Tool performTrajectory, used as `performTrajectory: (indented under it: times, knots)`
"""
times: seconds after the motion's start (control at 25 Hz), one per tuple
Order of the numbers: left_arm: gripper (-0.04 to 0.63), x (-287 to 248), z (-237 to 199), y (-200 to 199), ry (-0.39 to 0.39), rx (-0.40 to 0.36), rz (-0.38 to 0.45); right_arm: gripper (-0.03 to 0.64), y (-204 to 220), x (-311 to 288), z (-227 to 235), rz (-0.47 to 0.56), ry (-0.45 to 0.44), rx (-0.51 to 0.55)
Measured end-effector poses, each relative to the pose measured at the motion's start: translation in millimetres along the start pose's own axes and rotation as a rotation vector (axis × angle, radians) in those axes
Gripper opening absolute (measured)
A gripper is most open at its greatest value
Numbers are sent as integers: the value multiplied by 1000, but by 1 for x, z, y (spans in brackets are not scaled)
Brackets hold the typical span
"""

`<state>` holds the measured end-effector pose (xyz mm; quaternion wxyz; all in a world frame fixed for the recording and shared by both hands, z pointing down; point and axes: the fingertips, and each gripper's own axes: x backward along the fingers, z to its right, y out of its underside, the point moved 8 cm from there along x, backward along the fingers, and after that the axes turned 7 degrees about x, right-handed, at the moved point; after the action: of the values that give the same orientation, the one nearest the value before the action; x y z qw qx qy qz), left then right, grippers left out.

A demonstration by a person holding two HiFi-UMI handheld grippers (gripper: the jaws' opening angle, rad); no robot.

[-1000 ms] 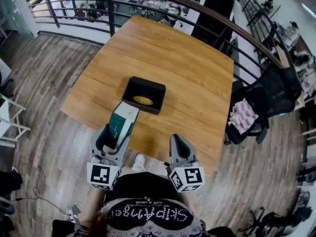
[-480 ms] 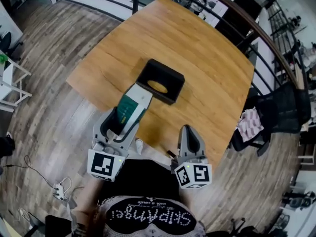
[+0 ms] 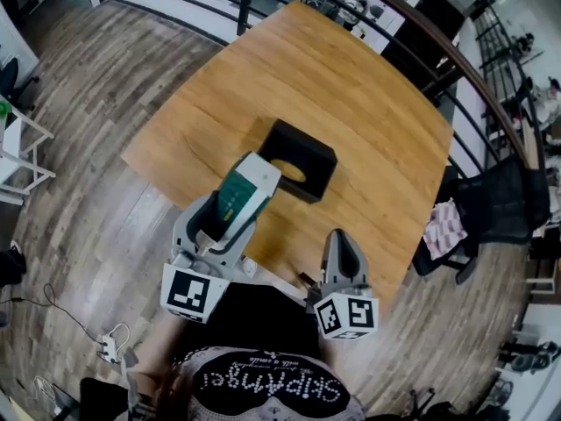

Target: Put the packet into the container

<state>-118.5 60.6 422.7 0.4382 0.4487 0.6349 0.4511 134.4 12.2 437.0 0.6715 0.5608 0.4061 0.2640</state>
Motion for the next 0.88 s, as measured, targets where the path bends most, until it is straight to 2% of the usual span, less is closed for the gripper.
performTrajectory:
  times: [0.56, 0.88]
  knots:
    - [337, -49, -68, -27, 119, -18, -47, 37, -1, -43, -25, -28, 152, -77]
    - [337, -78, -87, -39, 190, -78, -37, 38, 0, -60, -25, -20, 220, -98]
